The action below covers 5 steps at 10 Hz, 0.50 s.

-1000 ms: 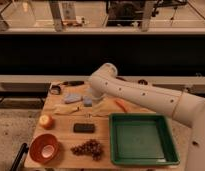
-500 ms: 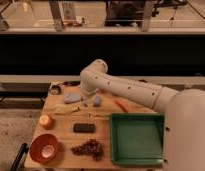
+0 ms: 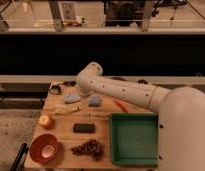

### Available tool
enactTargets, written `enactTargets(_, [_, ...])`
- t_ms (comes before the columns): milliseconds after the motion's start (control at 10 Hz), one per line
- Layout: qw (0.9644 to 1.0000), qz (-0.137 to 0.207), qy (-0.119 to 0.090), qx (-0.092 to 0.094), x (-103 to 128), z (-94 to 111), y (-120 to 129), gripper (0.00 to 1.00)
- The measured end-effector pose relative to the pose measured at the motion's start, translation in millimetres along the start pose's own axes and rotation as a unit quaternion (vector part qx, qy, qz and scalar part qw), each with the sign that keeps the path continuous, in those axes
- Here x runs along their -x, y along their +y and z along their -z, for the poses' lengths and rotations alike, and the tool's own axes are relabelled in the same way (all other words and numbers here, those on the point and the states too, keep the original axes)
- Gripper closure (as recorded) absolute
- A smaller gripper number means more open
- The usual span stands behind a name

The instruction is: Wipe red bowl with towel

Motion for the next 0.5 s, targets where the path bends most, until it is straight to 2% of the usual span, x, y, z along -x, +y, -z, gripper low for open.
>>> enactTargets(200, [0.9998, -0.016, 0.008, -0.010, 2, -8, -4, 0.20])
enactTargets(500, [0.9998, -0.015, -0.009, -0.002, 9, -28, -12, 0.20])
